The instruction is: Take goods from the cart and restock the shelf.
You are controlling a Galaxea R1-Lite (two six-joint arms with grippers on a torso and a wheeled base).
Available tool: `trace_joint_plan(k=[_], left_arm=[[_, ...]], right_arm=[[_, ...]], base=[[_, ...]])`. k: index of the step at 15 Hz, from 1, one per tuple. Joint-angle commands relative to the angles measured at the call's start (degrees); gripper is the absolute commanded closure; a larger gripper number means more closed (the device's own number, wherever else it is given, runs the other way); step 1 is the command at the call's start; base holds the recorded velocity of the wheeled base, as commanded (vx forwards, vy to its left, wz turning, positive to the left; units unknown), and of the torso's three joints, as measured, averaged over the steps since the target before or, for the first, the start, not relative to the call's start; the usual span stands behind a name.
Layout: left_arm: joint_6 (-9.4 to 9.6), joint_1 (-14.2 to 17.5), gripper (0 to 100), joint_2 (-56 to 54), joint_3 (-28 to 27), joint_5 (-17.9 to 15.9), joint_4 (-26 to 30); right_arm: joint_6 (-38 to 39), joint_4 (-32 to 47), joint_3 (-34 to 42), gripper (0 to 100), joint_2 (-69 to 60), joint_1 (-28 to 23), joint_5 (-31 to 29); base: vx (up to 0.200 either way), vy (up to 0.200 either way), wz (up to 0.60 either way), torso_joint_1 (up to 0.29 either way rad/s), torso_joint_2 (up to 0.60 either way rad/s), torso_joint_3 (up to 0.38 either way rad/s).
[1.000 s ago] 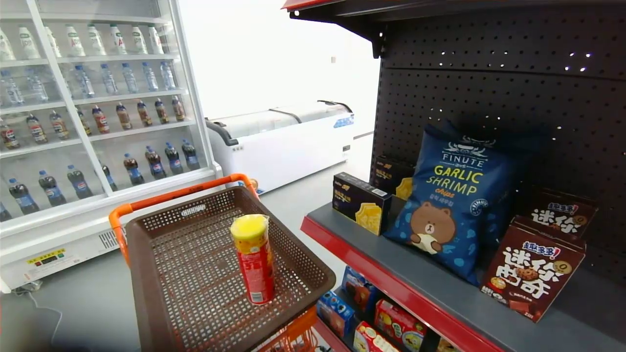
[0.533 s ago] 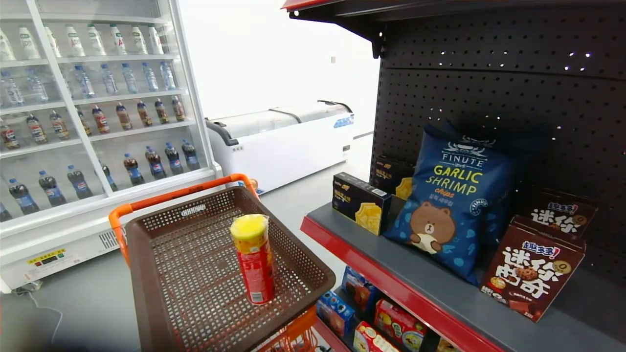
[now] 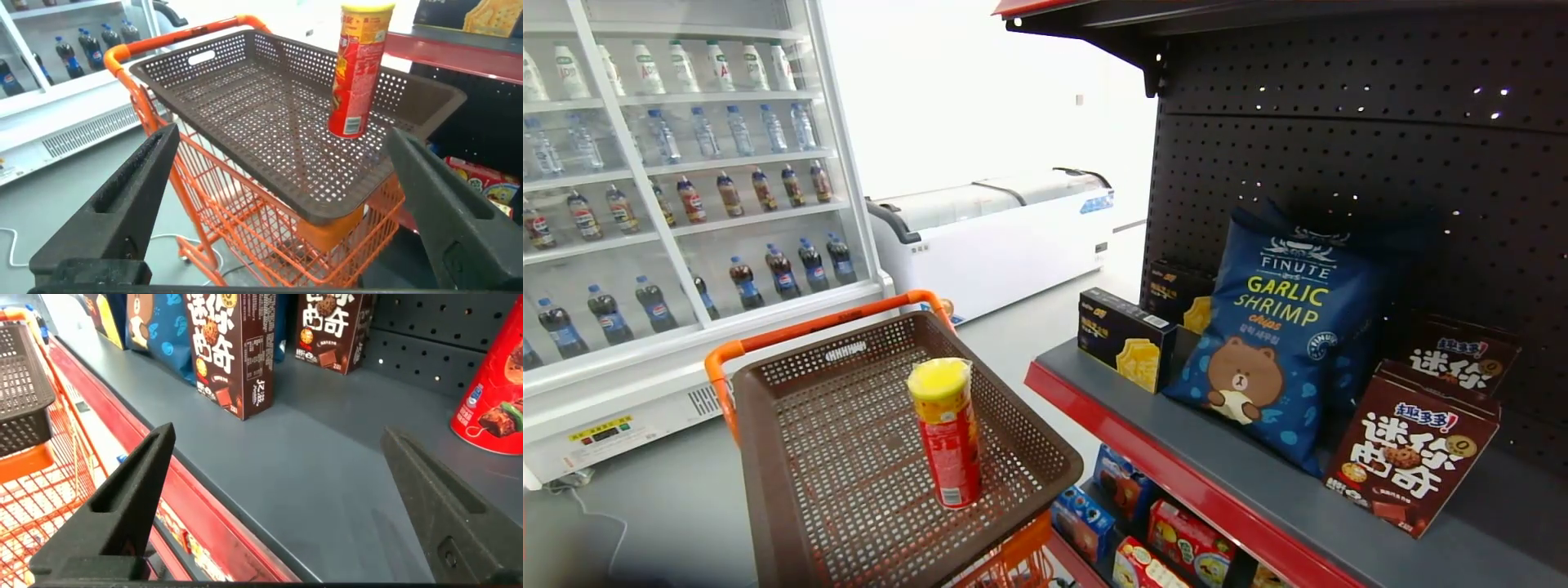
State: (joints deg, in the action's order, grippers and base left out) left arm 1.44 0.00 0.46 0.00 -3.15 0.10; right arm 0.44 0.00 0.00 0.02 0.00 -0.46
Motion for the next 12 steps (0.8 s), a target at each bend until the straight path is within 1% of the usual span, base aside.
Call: trace_joint_plan(k=[1,2,3,4,5,6,7,8,9,11,12], left_arm=[[-0.3,-0.44,0,1.03,-0.09,-0.11,0.08],[0.14,-0.97,0,4.55,-0.35,-0.19,0.17],[4.45,-1.05,0,9.12,-3.6,-0.63,0.34],[6.65,-0.97,0,14.3,-5.8,-0.02,0.52],[6.65,-0.53,0,16.41,-6.59,0.16,0.25],[6.74,-1.14,0,21.95,-11.07,-0.28,0.69],[6.74,-1.32,0,23.62,-12.22,-0.19,0.96],[6.82,-1.49,0,32.58,-16.79,-0.28,1.75],[7.17,-2.02,0,39.26,-20.65,-0.99,1.31],[7.17,-3.43,0,48.14,-27.16,-1.34,0.08],[6.91,-4.83,0,56.14,-32.87,-1.25,-0.8]], right_arm=[[-0.09,0.0,0.0,0,-0.02,0.0,0.02],[-0.09,0.0,0.0,0,-0.02,0.0,-0.06],[-0.09,0.0,0.0,0,-0.02,0.0,-0.06],[-0.09,0.0,0.0,0,-0.02,0.0,-0.06],[-0.09,0.0,0.0,0,-0.02,0.0,-0.06],[-0.09,0.0,0.0,0,-0.02,0.0,-0.06],[-0.09,0.0,0.0,0,-0.02,0.0,-0.06],[-0.09,0.0,0.0,0,-0.02,0.0,-0.06],[-0.09,0.0,0.0,0,-0.02,0.0,-0.06],[-0.09,0.0,0.0,0,-0.02,0.0,-0.06],[-0.09,0.0,0.0,0,-0.02,0.0,-0.06]], base=[[0.0,0.0,0.0,0.0,0.0,0.0],[0.0,0.0,0.0,0.0,0.0,0.0],[0.0,0.0,0.0,0.0,0.0,0.0],[0.0,0.0,0.0,0.0,0.0,0.0],[0.0,0.0,0.0,0.0,0.0,0.0],[0.0,0.0,0.0,0.0,0.0,0.0],[0.0,0.0,0.0,0.0,0.0,0.0],[0.0,0.0,0.0,0.0,0.0,0.0],[0.0,0.0,0.0,0.0,0.0,0.0],[0.0,0.0,0.0,0.0,0.0,0.0],[0.0,0.0,0.0,0.0,0.0,0.0]])
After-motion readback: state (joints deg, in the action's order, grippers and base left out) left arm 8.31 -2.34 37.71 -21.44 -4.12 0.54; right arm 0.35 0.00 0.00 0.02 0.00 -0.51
